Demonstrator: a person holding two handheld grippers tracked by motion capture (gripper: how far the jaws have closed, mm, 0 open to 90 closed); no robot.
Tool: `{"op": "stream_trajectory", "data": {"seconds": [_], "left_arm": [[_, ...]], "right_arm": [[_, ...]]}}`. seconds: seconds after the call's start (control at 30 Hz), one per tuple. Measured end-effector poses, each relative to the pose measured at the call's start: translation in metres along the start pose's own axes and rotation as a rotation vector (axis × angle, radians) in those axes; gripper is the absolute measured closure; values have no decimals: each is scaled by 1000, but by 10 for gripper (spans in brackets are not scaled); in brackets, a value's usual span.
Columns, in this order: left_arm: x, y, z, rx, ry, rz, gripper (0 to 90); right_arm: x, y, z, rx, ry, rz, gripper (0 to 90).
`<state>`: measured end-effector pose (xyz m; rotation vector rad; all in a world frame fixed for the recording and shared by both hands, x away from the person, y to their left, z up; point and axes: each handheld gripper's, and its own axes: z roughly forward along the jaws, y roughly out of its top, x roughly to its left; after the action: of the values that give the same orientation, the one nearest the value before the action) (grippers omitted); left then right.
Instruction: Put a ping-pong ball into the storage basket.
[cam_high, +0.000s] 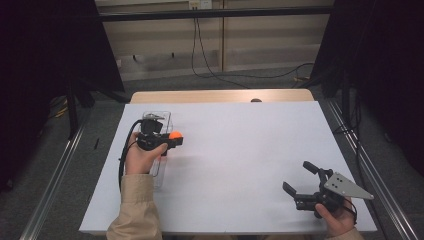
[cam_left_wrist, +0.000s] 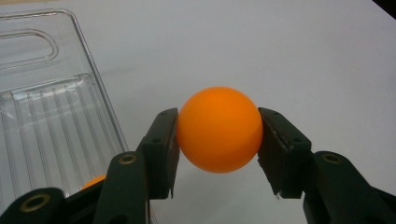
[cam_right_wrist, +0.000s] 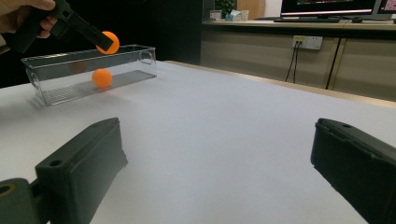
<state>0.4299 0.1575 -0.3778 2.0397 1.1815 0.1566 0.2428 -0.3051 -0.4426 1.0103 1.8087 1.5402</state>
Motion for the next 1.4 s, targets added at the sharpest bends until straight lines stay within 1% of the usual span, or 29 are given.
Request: {"op": "stream_trajectory", "data": {"seconds": [0.4, 0.53, 0.7, 0.83, 1.17, 1.4], "left_arm": [[4, -1, -4, 2, 8, 1, 509], [5, -2, -5, -10, 13, -10, 509], [6, -2, -6, -10, 20, -8, 509], [8, -3, -7, -14, 28, -15, 509], [12, -4, -10, -17, 42, -12, 509], [15, -5, -13, -23, 62, -19, 508]], "right_arm": [[0, 0, 0, -2, 0, 2, 18], [0, 0, 0, -1, 0, 2, 18], [0, 0, 0, -1, 0, 2, 18], [0, 0, 0, -2, 0, 3, 18], [0, 0, 0, -2, -1, 3, 18], [0, 0, 0, -1, -1, 2, 18]]}}
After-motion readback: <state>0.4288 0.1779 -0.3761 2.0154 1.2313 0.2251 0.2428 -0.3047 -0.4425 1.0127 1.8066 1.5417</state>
